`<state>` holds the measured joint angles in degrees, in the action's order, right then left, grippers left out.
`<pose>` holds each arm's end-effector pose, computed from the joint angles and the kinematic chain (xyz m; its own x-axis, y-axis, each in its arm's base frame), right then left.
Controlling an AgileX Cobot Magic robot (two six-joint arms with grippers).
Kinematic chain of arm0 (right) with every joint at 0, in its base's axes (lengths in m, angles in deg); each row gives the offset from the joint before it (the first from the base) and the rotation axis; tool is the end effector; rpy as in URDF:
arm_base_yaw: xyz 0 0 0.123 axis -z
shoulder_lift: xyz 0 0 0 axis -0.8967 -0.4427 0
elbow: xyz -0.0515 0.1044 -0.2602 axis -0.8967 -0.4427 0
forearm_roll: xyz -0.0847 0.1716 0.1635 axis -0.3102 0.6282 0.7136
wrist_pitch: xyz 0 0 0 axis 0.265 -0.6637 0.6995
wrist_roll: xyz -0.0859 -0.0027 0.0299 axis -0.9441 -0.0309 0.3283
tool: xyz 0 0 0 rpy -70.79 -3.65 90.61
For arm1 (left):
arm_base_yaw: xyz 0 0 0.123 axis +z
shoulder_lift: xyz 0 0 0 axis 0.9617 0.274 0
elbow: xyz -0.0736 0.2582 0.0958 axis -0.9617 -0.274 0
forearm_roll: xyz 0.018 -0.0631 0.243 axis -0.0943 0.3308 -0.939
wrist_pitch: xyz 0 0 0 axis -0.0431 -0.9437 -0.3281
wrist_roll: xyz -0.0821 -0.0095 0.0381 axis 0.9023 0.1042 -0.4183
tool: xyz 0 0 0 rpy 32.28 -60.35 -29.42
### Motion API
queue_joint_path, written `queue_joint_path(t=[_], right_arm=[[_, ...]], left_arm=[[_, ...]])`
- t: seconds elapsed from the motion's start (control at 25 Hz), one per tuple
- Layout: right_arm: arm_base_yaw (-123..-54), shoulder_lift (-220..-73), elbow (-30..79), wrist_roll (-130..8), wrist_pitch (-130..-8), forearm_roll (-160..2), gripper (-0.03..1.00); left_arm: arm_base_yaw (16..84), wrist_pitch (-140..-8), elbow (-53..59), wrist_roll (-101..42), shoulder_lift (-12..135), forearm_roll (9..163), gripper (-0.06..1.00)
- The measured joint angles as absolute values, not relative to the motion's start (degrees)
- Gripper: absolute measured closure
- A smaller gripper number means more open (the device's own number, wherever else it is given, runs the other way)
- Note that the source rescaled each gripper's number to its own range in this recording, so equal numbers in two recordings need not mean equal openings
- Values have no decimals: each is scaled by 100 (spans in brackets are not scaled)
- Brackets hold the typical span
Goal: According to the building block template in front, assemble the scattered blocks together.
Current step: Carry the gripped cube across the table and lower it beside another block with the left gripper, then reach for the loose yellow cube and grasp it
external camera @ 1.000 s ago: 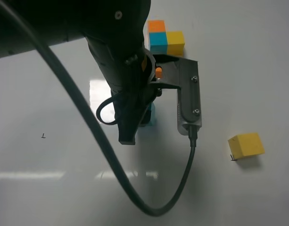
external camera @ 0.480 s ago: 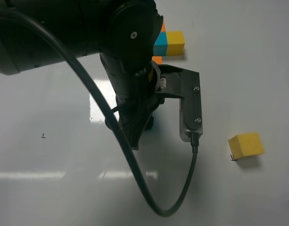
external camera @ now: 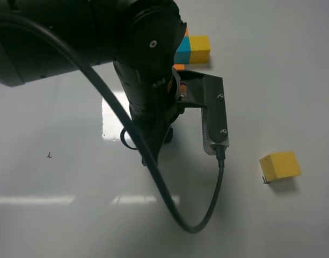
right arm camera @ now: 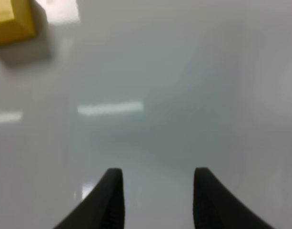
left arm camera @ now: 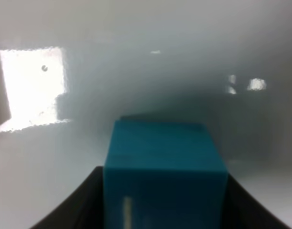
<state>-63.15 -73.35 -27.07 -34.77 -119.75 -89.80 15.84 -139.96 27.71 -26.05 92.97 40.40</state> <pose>-0.0057 -0.0040 0.2784 -0.4388 0.0408 -0.8977 0.0672 0.9977 0.0125 0.2463 -0.3117 0.3586 0.0711 0.9963 -0.0473 0.7664 -0.0243 0.6418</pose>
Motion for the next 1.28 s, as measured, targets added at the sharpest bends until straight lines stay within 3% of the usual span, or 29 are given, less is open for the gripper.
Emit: queue_joint_path(t=[0.44, 0.52, 0.6, 0.76, 1.28], right_arm=[[-6315, -7335, -2707, -3477, -11975, -8980, 81], [-6315, -7335, -2707, -3477, -11975, -8980, 81], [-6315, -7335, -2707, -3477, -11975, -8980, 81], [-6315, -7335, -2707, -3477, -11975, -8980, 81], [-6315, -7335, -2707, -3476, -11975, -8980, 81]], left_arm=[[1584, -14002, 2771, -2574, 9297, 4028, 84], [1584, -14002, 2771, -2574, 9302, 4021, 76], [1584, -14002, 2771, -2553, 9307, 3994, 60], [1600, -14002, 2771, -2535, 9307, 3949, 49], [1100, -13977, 3479, -2516, 8573, 3945, 48]])
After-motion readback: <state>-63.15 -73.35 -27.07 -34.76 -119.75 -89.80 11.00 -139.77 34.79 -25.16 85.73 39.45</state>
